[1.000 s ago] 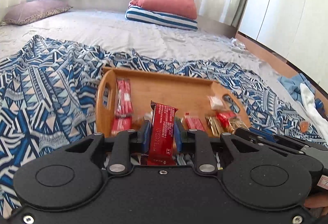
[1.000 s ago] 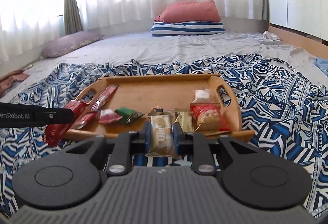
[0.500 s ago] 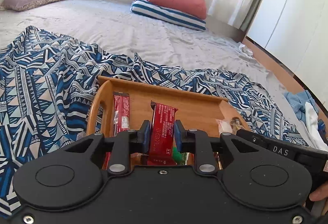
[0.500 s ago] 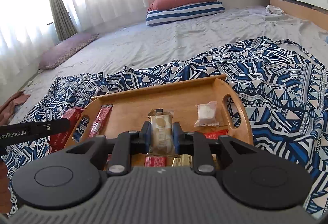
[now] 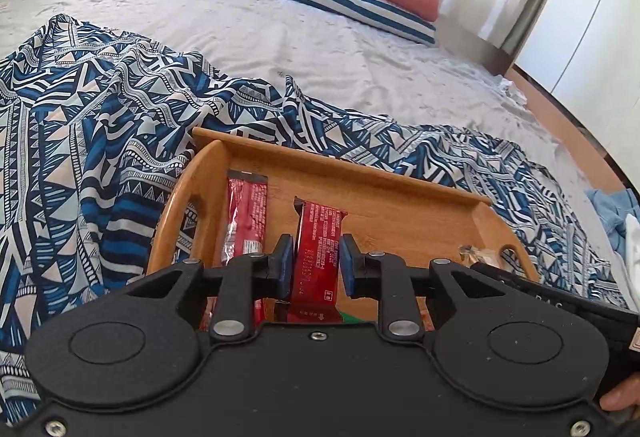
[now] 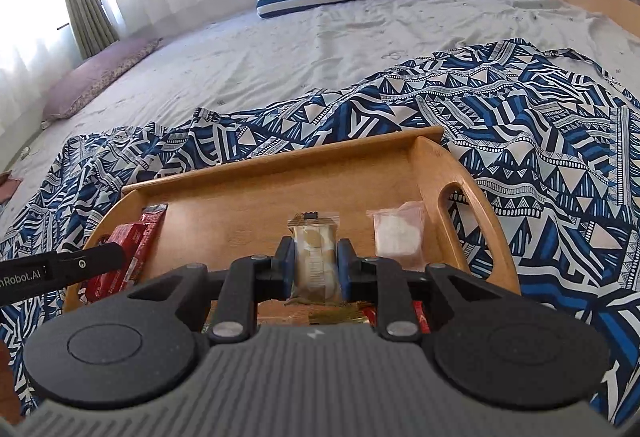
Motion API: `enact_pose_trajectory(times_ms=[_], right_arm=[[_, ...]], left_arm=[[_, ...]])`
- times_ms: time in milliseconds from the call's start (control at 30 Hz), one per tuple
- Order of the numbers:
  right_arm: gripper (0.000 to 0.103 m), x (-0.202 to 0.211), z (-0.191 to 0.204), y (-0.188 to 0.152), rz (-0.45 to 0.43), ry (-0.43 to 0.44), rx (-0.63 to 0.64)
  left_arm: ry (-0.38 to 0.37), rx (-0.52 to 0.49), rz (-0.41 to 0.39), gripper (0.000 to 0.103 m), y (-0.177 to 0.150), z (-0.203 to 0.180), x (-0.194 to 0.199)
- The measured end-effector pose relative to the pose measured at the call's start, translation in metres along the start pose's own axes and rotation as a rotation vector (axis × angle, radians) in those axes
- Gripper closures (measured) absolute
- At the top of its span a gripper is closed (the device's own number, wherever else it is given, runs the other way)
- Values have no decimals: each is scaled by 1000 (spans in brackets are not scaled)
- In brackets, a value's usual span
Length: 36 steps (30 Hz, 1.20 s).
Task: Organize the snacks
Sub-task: 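Carry the red bar and cookie packet over the tray, then lower both snacks onto the tray and open both tools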
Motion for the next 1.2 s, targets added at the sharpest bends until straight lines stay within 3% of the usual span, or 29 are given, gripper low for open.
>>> enact_pose_trajectory(times_ms=[400,1200], right_arm=[[76,-24,-8,-6,-1,-20,-13],[75,-30,-7,-10,-12,-38,29]], left_arm=[[30,-11,15,80,-3,6,-28],[61,-37,34,80,-14,5,-42]])
Point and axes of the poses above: each gripper's, at about its wrist camera, not at the fingertips, and x roughly against the way its jaws point, z to its left, y to its top, the point moved 10 cm from there along -x, roughly the way its jaws point, and after that the axes turned 3 degrees about -y, right-handed, at the moved point
